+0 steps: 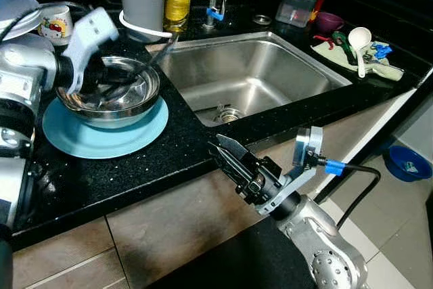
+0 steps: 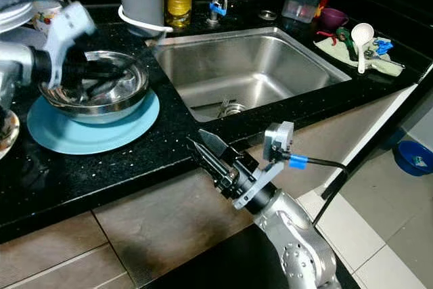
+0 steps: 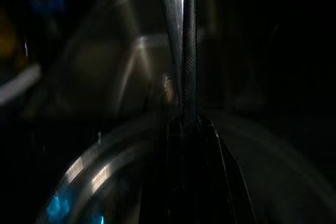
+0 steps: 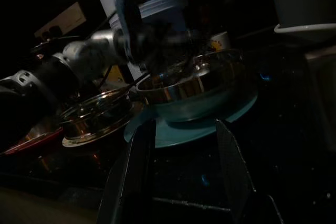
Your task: Kitchen organization
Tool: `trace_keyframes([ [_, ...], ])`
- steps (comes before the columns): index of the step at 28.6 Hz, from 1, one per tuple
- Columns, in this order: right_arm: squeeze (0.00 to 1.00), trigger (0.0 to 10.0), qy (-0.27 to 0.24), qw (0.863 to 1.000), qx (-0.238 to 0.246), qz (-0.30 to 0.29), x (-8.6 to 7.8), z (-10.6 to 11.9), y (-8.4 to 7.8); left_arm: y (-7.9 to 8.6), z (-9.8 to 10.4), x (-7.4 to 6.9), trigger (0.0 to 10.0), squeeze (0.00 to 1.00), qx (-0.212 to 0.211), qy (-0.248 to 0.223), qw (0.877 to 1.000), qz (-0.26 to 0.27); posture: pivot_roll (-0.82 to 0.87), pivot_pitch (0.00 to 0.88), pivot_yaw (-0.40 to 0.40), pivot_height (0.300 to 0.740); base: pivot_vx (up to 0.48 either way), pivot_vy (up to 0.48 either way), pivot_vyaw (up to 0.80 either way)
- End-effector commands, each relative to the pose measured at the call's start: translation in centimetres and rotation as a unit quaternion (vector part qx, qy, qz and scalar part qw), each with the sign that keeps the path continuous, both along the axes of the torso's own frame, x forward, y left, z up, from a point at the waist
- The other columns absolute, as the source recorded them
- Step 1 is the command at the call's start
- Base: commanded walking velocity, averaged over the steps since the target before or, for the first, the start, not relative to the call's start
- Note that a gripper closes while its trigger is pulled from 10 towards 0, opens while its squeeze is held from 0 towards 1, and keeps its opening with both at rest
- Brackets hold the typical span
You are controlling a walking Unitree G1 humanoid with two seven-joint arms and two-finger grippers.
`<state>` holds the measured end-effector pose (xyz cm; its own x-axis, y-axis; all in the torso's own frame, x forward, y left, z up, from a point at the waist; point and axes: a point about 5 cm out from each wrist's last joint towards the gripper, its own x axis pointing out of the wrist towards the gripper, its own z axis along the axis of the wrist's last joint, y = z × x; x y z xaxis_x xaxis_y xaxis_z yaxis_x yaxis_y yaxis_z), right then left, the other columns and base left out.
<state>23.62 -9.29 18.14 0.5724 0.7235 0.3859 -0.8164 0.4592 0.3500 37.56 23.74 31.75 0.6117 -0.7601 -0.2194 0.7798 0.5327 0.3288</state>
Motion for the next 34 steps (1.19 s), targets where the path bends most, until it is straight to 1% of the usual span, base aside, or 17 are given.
trace_keyframes([
  [1, 0.0, 10.0, 0.005, 1.0, -0.008, -0.009, 0.2, -0.2, -0.2, -0.7, 1.5, -0.2, 0.0, 0.0, -0.037, -0.011, 0.999, -0.03, 0.12, 0.023, -0.1, 0.74, 0.0, 0.0, 0.0],
  [3, 0.0, 10.0, 0.004, 1.0, -0.008, -0.008, 0.3, -0.2, -0.2, -0.6, 2.0, -0.5, 0.0, 0.0, -0.053, -0.012, 0.998, -0.042, 0.12, 0.021, -0.101, 0.74, 0.0, 0.0, 0.0],
  [8, 0.0, 10.0, 0.003, 1.0, -0.008, -0.007, 0.4, -0.2, -0.1, -0.2, 2.0, -0.7, 0.0, 0.0, -0.058, -0.013, 0.997, -0.04, 0.13, 0.015, -0.099, 0.74, 0.0, 0.0, 0.0],
  [11, 0.0, 10.0, 0.002, 1.0, -0.008, -0.006, 0.5, -0.2, -0.1, 0.2, 1.5, -0.7, 0.0, 0.0, -0.063, -0.007, 0.998, -0.029, 0.13, 0.015, -0.099, 0.74, 0.0, 0.0, 0.0],
  [13, 0.0, 10.0, 0.002, 1.0, -0.008, -0.007, 0.6, -0.1, 0.0, 0.5, 0.7, -0.8, 0.0, 0.0, -0.072, 0.004, 0.997, -0.024, 0.13, 0.019, -0.1, 0.74, 0.0, 0.0, 0.0],
  [14, 0.0, 10.0, 0.002, 1.0, -0.008, -0.007, 0.6, -0.1, 0.0, 0.5, 0.7, -0.8, 0.0, 0.0, -0.072, 0.004, 0.997, -0.024, 0.13, 0.019, -0.1, 0.74, 0.0, 0.0, 0.0],
  [16, 0.0, 10.0, 0.0, 1.0, -0.002, -0.008, 0.7, 0.1, 0.1, 0.4, -0.2, -0.9, 0.0, 0.0, -0.084, 0.019, 0.996, -0.03, 0.13, 0.018, -0.1, 0.74, 0.0, 0.0, 0.0],
  [18, 0.0, 10.0, 0.0, 1.0, 0.001, -0.008, 0.7, 0.1, 0.2, 0.3, -0.4, -1.0, 0.0, 0.0, -0.089, 0.024, 0.995, -0.034, 0.13, 0.018, -0.1, 0.74, 0.0, 0.0, 0.0],
  [20, 0.0, 10.0, -0.003, 1.0, 0.023, -0.012, 0.9, 0.7, 0.3, 0.1, -1.1, -1.1, 0.0, 0.0, -0.092, 0.03, 0.995, -0.034, 0.13, 0.019, -0.1, 0.74, 0.0, 0.0, 0.0],
  [22, 0.0, 10.0, 0.001, 0.998, 0.056, -0.03, 1.4, 1.2, 0.3, -0.2, -1.6, -1.1, 0.0, 0.0, -0.095, 0.032, 0.994, -0.034, 0.13, 0.021, -0.102, 0.74, 0.0, 0.0, 0.0],
  [24, 0.0, 10.0, 0.006, 0.996, 0.078, -0.044, 1.9, 1.6, 0.3, -0.4, -2.0, -1.1, 0.0, 0.0, -0.09, 0.034, 0.995, -0.035, 0.13, 0.019, -0.104, 0.74, 0.0, 0.0, 0.0],
  [25, 0.0, 10.0, 0.006, 0.996, 0.078, -0.044, 1.9, 1.6, 0.3, -0.4, -2.0, -1.1, 0.0, 0.0, -0.09, 0.034, 0.995, -0.035, 0.13, 0.019, -0.104, 0.74, 0.0, 0.0, 0.0],
  [28, 0.0, 10.0, 0.006, 0.995, 0.09, -0.048, 2.4, 2.2, 0.8, -1.4, -2.5, -1.5, 0.0, 0.0, -0.079, 0.033, 0.994, -0.06, 0.14, 0.019, -0.104, 0.74, 0.0, 0.0, 0.0],
  [30, 0.0, 10.0, 0.006, 0.995, 0.092, -0.048, 2.5, 2.3, 1.0, -1.6, -2.5, -1.6, 0.0, 0.0, -0.076, 0.031, 0.994, -0.065, 0.14, 0.019, -0.104, 0.74, 0.0, 0.0, 0.0],
  [32, 0.0, 10.0, 0.005, 0.995, 0.09, -0.048, 2.8, 2.4, 1.3, -1.8, -2.8, -1.7, 0.0, 0.0, -0.062, 0.025, 0.996, -0.06, 0.14, 0.016, -0.107, 0.74, 0.0, 0.0, 0.0],
  [34, 0.0, 10.0, 0.006, 0.995, 0.088, -0.049, 3.0, 2.4, 1.4, -1.8, -3.5, -1.6, 0.0, 0.0, -0.04, 0.022, 0.998, -0.043, 0.14, 0.015, -0.109, 0.74, 0.0, 0.0, 0.0],
])
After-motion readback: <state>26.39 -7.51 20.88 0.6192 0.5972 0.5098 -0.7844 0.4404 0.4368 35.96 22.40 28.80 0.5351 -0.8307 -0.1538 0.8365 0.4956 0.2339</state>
